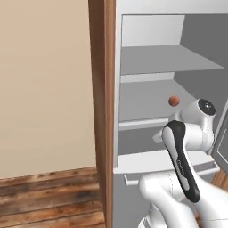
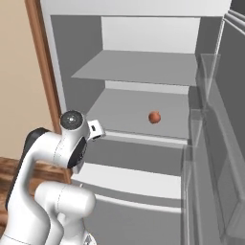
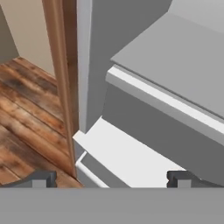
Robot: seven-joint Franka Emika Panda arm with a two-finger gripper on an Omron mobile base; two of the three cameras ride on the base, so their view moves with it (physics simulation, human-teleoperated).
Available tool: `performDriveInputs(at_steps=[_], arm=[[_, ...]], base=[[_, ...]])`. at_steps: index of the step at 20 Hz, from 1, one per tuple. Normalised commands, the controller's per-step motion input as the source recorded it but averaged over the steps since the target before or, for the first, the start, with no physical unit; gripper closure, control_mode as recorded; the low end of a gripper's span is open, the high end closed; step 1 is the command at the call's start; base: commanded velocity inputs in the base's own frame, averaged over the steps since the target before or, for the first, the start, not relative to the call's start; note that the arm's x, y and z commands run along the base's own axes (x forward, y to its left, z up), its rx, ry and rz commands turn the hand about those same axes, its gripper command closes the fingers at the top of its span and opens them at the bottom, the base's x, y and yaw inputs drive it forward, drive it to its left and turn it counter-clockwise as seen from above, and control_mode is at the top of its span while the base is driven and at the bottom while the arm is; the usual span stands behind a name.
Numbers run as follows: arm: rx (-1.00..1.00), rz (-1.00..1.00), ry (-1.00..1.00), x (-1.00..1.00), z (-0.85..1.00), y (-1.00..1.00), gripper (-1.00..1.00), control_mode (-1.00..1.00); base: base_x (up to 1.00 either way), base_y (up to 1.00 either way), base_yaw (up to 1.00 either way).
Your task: Gather the onion and sweet potato from the fridge and place them on a tray on the dining counter. Then gather the chicken drumstick and fish from the fridge and place them on the other tray.
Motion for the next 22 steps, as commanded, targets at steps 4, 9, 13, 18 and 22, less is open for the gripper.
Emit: performDriveInputs(at_steps=[4, 9, 13, 18, 22], arm=[[0.00, 0.00, 0.00, 0.00, 0.00, 0.00, -1.00, 1.00], [0.00, 0.00, 0.00, 0.00, 0.00, 0.00, -1.00, 1.00], [0.00, -0.06, 0.07, 0.00, 0.00, -0.08, -1.00, -1.00], [0.00, -0.39, 0.13, 0.01, -0.02, -0.12, -1.00, -1.00], [0.01, -0.43, 0.01, 0.00, 0.00, -0.28, -1.00, -1.00]], base=[[0.00, -0.14, 0.20], [0.00, -0.13, 0.17], [0.00, -0.09, 0.03], [0.00, 0.00, 0.00], [0.00, 0.00, 0.00]])
